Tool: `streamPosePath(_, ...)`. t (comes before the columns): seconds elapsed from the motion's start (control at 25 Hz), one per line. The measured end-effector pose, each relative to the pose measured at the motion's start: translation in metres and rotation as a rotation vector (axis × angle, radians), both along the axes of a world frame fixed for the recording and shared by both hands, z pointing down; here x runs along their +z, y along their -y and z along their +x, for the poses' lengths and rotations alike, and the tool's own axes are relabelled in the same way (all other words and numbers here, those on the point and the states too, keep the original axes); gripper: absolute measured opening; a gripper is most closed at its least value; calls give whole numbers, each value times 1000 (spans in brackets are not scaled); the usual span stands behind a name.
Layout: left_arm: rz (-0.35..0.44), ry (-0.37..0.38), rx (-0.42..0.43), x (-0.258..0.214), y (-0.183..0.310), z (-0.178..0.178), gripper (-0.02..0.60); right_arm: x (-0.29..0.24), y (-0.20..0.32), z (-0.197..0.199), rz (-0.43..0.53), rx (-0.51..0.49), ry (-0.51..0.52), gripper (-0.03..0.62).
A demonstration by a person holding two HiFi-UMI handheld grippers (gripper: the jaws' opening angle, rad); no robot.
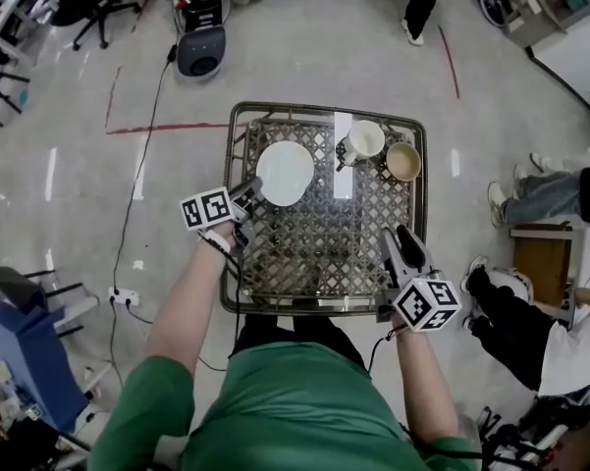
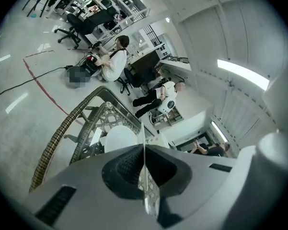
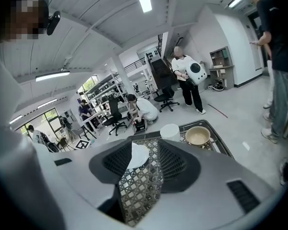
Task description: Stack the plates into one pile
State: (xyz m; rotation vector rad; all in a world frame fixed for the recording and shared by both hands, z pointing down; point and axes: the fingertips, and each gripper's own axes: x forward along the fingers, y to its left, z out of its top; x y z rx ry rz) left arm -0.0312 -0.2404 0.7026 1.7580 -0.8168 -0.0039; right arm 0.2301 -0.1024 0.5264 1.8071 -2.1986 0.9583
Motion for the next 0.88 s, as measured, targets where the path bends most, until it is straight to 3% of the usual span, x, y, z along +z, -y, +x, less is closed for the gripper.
streamPosePath(0.32,-71,5,-32,31,24,3,28,18,3,3,-47,13,47,184)
streamPosePath(0.88,-145,320,16,77,32,2,32,29,5,5,-71,25,66,181)
